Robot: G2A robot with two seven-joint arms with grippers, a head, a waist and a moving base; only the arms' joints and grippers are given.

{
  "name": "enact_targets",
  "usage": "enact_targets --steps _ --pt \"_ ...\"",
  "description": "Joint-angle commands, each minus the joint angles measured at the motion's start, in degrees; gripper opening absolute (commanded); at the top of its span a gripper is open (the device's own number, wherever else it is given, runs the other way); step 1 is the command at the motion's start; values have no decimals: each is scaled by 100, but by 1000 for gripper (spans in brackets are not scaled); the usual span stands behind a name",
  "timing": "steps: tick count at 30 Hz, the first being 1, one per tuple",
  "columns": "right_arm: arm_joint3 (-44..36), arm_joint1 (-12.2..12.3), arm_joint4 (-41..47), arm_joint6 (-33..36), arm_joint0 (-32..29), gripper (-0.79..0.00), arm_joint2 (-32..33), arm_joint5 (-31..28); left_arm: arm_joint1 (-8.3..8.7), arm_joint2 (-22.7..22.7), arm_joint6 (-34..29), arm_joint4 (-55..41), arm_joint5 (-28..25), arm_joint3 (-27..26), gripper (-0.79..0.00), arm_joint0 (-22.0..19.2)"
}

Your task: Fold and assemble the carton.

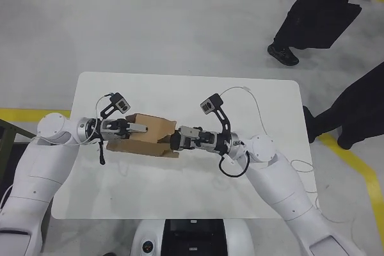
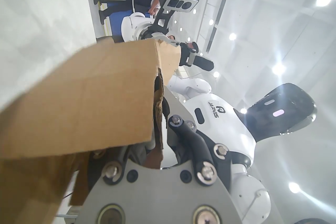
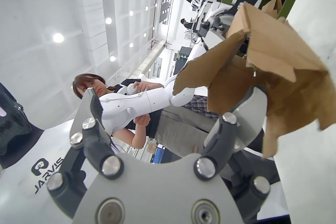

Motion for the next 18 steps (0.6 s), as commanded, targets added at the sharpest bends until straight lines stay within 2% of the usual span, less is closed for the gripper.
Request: enact_targets --steps 1,18 --pt "-36 -7 88 43 -20 0 -27 1 -4 -23 21 -28 -18 12 -785 9" --pt "157 -244 332 0 220 0 -738 -69 -16 -240 99 -147 -46 -67 -785 169"
